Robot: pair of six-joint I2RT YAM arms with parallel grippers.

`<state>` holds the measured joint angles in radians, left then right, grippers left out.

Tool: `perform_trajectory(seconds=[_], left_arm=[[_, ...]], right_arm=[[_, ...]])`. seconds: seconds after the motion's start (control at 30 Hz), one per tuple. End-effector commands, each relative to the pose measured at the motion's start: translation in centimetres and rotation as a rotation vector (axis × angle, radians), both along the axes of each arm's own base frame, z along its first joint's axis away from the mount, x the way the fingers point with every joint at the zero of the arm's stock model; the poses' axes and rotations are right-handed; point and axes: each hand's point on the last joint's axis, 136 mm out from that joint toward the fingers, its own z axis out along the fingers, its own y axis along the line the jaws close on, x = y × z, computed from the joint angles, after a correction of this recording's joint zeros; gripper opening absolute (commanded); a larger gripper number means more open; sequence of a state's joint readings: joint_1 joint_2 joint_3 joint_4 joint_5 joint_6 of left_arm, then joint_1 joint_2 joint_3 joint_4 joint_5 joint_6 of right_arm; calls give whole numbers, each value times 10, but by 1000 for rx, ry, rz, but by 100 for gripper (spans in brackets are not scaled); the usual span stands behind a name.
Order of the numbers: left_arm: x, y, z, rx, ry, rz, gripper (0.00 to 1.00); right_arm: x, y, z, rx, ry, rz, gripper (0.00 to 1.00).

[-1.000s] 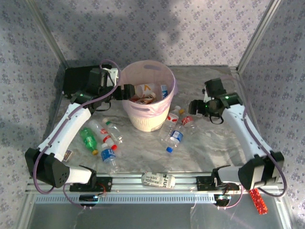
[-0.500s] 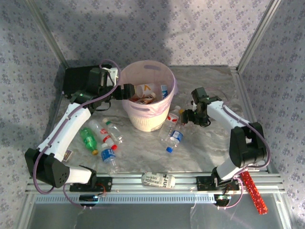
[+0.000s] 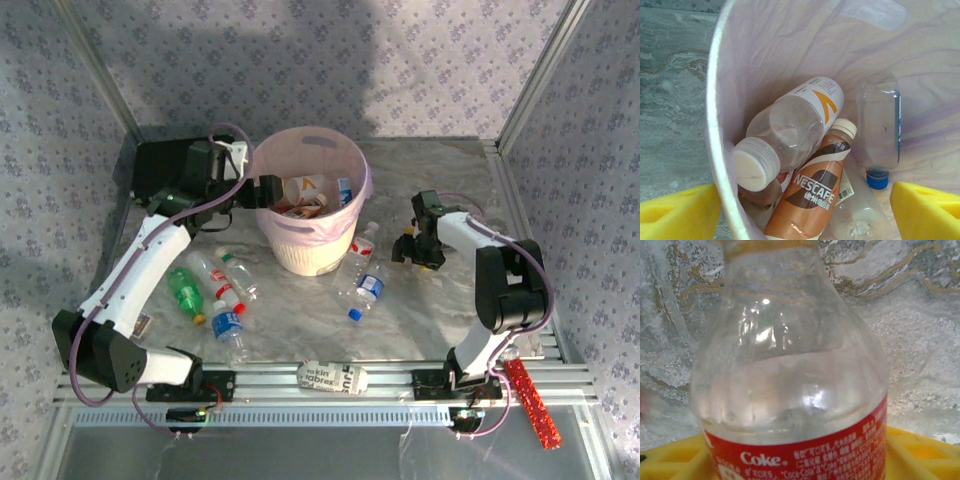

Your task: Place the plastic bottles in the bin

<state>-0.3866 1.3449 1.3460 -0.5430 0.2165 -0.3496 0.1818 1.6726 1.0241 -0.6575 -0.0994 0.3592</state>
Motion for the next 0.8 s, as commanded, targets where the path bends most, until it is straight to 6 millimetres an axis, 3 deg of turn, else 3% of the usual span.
perform_trajectory(seconds=[0.0,0.2,0.47,0.63,0.77], left_arm=[[2,-2,10,3,-25,-6,88],[4,-3,10,3,-21,-8,88],[6,-4,5,1,-18,-11,88],[5,-6,2,-5,-11,-18,88],[5,-8,-2,-12,-5,-20,88]], right_arm=[[-5,-7,2,-21,2,-18,62],[-1,-16,56,-22,-96,-29,57],[9,-10,190,43,-375,-22,56],[17,15,266,64,-524,55,55],[22,53,312,90,-624,152,52]])
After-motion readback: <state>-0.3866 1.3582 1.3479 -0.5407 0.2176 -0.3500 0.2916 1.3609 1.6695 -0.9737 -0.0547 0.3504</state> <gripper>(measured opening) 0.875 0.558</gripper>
